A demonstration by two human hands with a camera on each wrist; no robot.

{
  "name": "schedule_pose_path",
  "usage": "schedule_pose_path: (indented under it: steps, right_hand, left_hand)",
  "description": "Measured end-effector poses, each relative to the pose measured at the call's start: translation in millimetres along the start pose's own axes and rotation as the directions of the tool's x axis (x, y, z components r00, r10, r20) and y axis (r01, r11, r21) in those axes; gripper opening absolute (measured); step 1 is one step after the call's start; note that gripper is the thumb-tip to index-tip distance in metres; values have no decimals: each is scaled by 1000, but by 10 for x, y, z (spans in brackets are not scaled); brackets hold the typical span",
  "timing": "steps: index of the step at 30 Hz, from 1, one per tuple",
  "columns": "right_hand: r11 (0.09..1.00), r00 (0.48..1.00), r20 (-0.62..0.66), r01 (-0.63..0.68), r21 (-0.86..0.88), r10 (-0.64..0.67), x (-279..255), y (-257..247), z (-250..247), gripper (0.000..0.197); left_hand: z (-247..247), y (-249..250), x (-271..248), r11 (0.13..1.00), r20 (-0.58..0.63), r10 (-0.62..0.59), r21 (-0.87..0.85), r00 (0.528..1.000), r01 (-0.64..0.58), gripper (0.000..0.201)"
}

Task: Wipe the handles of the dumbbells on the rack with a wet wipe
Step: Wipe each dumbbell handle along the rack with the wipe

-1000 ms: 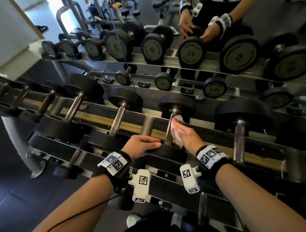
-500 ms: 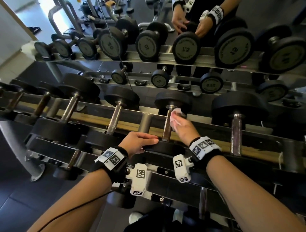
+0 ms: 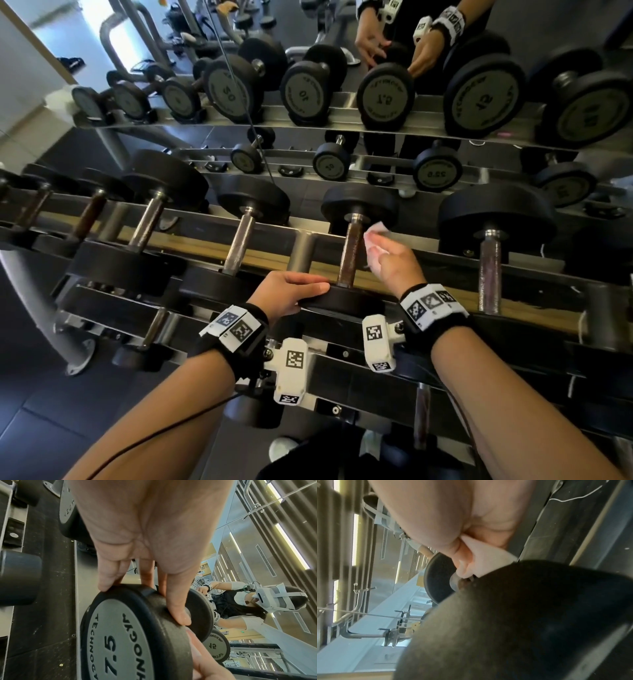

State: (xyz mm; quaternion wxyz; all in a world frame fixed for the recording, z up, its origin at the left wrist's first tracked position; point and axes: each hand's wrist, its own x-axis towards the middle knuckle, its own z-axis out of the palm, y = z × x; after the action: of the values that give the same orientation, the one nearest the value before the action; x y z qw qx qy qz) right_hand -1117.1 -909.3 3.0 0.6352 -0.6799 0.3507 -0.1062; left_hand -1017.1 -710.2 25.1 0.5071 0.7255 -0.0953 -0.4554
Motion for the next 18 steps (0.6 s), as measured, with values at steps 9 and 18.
schedule_pose_path:
  steps: [9, 18]
  right_hand:
    - [983, 956, 283, 123, -135, -80, -282, 252, 103, 40]
    - [1000, 997, 70, -22, 17, 21, -96, 123, 56, 32]
  left_hand:
    - [-6, -29, 30, 1000, 1, 14, 1, 1000, -14, 22]
    - [4, -24, -7, 1000, -2, 26, -1, 1000, -26, 23]
